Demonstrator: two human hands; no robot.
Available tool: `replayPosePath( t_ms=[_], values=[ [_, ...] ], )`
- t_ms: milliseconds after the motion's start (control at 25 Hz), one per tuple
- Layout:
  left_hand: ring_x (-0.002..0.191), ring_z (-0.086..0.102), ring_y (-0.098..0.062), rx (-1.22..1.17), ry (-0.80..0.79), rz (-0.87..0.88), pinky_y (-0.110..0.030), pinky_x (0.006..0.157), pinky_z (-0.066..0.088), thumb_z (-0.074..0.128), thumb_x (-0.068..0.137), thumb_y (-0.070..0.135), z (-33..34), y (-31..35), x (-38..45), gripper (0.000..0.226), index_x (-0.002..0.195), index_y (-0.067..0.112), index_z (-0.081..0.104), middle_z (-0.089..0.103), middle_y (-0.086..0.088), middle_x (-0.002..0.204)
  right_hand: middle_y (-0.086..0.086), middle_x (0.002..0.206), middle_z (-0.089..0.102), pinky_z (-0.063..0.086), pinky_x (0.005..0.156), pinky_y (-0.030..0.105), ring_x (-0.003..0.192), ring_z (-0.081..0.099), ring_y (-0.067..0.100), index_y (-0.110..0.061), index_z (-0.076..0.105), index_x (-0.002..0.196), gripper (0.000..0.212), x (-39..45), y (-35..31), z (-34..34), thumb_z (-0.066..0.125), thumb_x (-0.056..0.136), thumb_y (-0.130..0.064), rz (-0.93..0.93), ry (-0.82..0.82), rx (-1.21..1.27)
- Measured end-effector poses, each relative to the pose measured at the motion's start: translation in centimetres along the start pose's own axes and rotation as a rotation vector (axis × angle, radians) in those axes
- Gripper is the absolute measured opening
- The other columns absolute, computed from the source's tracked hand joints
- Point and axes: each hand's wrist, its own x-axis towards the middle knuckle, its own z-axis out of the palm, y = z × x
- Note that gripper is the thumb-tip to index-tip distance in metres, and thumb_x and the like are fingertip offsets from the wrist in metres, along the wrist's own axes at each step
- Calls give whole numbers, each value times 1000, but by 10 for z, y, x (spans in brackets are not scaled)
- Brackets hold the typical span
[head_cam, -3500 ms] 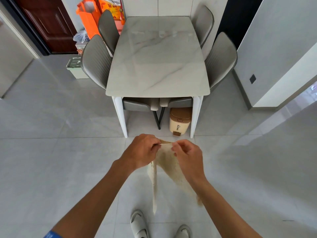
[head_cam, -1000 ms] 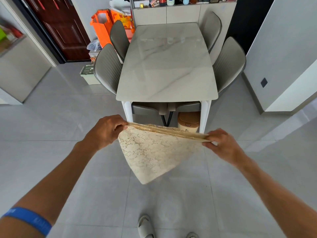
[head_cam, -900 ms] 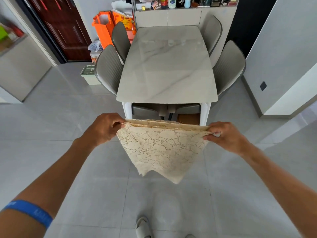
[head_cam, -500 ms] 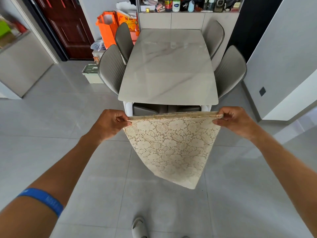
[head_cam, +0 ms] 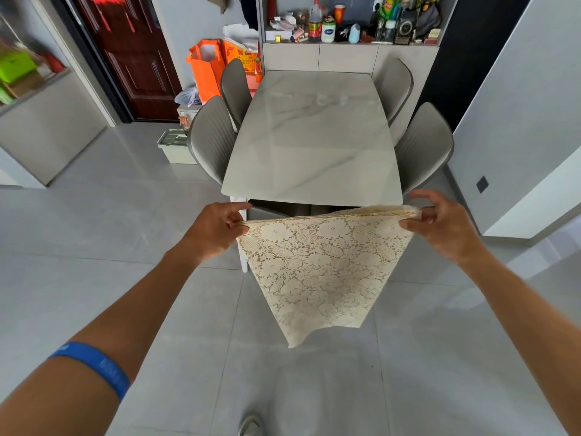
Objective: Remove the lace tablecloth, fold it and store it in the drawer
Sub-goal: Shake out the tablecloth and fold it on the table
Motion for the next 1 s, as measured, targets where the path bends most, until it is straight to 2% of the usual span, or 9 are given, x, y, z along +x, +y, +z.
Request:
replayPosePath(
  t_ms=[80, 160, 280, 400, 520, 640, 720, 840, 1000],
  values=[
    [79, 59, -14, 177, 114, 24, -29, 75, 48, 68, 87, 13, 7, 6, 4, 16, 101, 15, 74, 65, 2, 87, -7, 73, 71, 44, 57, 13, 66, 66, 4, -19, 73, 94, 15, 1, -1, 3, 78, 80, -19, -37, 68, -180],
    [82, 57, -14, 36, 216, -71, -26, 72, 43, 65, 88, 16, 14, 9, 6, 11, 95, 13, 73, 64, 0, 91, -11, 75, 69, 41, 63, 16, 68, 62, 1, -19, 76, 86, 6, 1, -1, 4, 77, 81, -23, -15, 135, -183],
    [75, 58, -5, -548, 254, -240, -15, 65, 45, 64, 90, 17, 21, 18, 2, 5, 90, 19, 68, 66, 6, 84, -13, 68, 65, 42, 61, 14, 57, 57, -7, -23, 64, 69, 18, -2, 4, 9, 75, 82, -16, 96, 152, 227],
    [66, 60, 0, -653, 297, -175, -14, 61, 48, 61, 93, 18, 22, 28, 0, 11, 85, 24, 66, 67, 14, 71, -11, 67, 72, 49, 64, 15, 62, 63, -3, -24, 61, 67, 25, -5, 8, 8, 73, 85, -10, 120, 134, 505],
    [74, 67, -3, -813, 264, -38, -15, 64, 52, 69, 88, 24, 8, 38, 3, 3, 90, 25, 70, 74, 10, 80, -10, 70, 75, 53, 62, 14, 65, 67, 1, -24, 64, 70, 25, -8, -1, -2, 71, 85, -6, 63, 148, 621],
    [100, 69, -14, -621, 79, -186, -21, 76, 55, 79, 77, 31, 30, 25, -15, 18, 94, 26, 74, 75, 4, 102, -6, 75, 76, 56, 67, 20, 72, 70, 8, -25, 66, 72, 21, -3, -20, -15, 73, 84, -9, -6, 167, 677],
    [102, 69, -26, -561, 122, -303, -36, 84, 55, 77, 80, 21, 50, 19, -26, 15, 94, 18, 73, 75, -6, 101, -3, 83, 78, 57, 69, 21, 79, 73, 12, -22, 70, 82, 10, 2, -27, -22, 76, 83, -14, -67, 186, 737],
    [96, 71, -22, -779, 223, -395, -34, 81, 56, 75, 82, 26, 56, 17, -23, 24, 101, 11, 72, 77, -3, 96, 5, 109, 76, 58, 84, 31, 96, 73, 13, -17, 70, 108, 23, -4, -5, -12, 72, 86, -24, 35, -18, 701],
    [98, 69, -17, -714, 144, -509, -33, 90, 52, 71, 83, 41, 62, -5, -35, 47, 114, 7, 68, 75, -3, 102, 14, 104, 76, 46, 101, 46, 99, 69, 20, -3, 74, 102, 25, -45, 57, 32, 67, 90, -24, 398, -229, 335]
  ],
)
